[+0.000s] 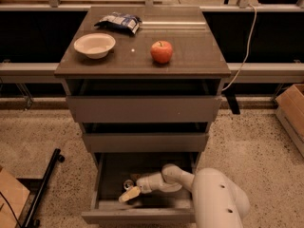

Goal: Pick pepsi can from bottom drawer and place on counter

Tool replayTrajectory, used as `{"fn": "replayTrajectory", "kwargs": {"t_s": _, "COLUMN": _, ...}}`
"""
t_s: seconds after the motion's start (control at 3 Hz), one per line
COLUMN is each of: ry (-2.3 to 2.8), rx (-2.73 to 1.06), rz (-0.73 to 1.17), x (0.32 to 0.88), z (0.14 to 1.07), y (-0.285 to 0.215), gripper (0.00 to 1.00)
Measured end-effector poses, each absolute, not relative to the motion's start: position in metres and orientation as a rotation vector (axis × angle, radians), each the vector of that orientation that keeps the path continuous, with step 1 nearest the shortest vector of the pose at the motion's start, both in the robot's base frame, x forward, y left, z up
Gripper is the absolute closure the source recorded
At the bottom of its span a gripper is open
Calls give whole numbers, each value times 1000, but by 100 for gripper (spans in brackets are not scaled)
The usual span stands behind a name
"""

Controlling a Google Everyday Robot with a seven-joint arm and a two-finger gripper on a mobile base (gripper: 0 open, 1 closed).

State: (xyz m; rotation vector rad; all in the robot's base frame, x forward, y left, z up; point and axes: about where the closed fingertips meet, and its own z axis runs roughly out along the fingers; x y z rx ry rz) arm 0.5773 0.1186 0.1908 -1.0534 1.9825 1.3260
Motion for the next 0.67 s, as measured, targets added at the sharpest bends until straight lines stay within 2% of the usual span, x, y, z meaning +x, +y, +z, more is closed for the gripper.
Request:
{"fn": "replayTrajectory", "kwargs": {"t_s": 0.33, "ry": 2005, "rx": -1030, "rz": 1323, "x": 580, "z": 180, "y": 113, "gripper": 18}}
{"fn": "replayTrajectory", "kwargs": {"t_s": 0.67, "ry": 2023, "rx": -991, "rz": 1292, "x": 584, "z": 177, "y": 100, "gripper": 42}}
